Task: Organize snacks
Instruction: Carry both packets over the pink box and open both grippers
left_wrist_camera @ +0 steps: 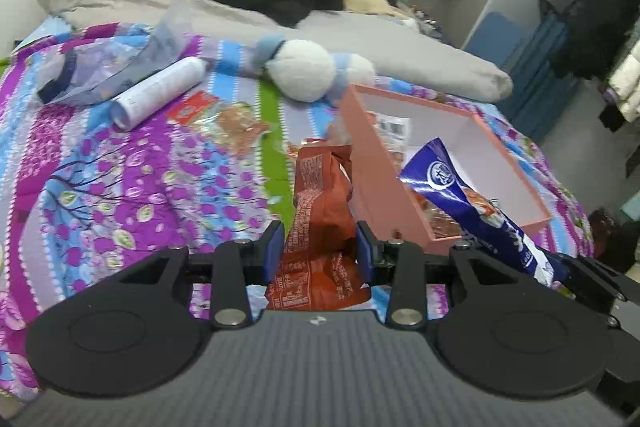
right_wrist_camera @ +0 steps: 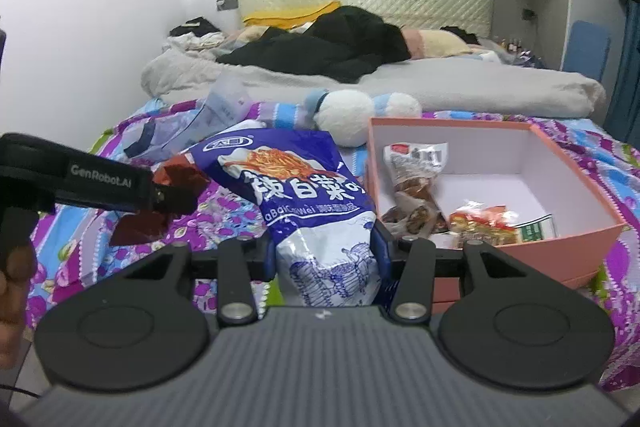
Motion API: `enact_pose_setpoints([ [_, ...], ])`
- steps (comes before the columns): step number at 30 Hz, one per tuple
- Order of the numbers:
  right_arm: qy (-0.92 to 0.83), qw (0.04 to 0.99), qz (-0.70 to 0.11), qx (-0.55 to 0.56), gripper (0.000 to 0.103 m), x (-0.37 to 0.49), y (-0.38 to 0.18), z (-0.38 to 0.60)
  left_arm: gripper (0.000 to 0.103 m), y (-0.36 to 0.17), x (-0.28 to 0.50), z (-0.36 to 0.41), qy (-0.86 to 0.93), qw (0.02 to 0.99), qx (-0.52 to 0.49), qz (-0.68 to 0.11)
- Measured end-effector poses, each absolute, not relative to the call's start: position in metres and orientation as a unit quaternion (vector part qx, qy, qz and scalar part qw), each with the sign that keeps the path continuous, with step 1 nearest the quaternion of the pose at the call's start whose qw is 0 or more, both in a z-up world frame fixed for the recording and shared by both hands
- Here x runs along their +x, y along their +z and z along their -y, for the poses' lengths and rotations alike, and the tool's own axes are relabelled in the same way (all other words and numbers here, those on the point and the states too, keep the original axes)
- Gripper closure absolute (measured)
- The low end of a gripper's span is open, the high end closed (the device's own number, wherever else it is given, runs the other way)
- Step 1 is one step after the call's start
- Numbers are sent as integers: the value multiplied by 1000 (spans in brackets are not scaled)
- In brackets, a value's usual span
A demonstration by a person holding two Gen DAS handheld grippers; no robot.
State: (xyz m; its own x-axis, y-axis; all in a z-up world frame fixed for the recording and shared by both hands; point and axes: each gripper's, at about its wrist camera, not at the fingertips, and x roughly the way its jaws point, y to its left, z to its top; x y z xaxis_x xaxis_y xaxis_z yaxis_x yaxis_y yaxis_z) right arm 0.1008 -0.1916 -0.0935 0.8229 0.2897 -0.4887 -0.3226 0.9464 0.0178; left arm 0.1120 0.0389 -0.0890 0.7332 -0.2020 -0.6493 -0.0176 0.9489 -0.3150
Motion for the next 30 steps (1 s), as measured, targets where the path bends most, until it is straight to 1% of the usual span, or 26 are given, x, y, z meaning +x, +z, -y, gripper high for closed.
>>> enact_pose_setpoints([
  [8,123,961,-244,-31,55,95,-85,223,60,-80,121,-2,-96,918,-148,-355],
  [13,99,964,-244,-31,55,106,-83,240,60,-79,141,17,-116,917,-145,-353],
  [20,80,966,-245,-32,55,140,-82,262,60,-82,194,43,-129,914,-135,-360],
  [30,60,965,-255,-15,55,211,-84,287,59,-92,277,75,-140,902,-129,-386],
])
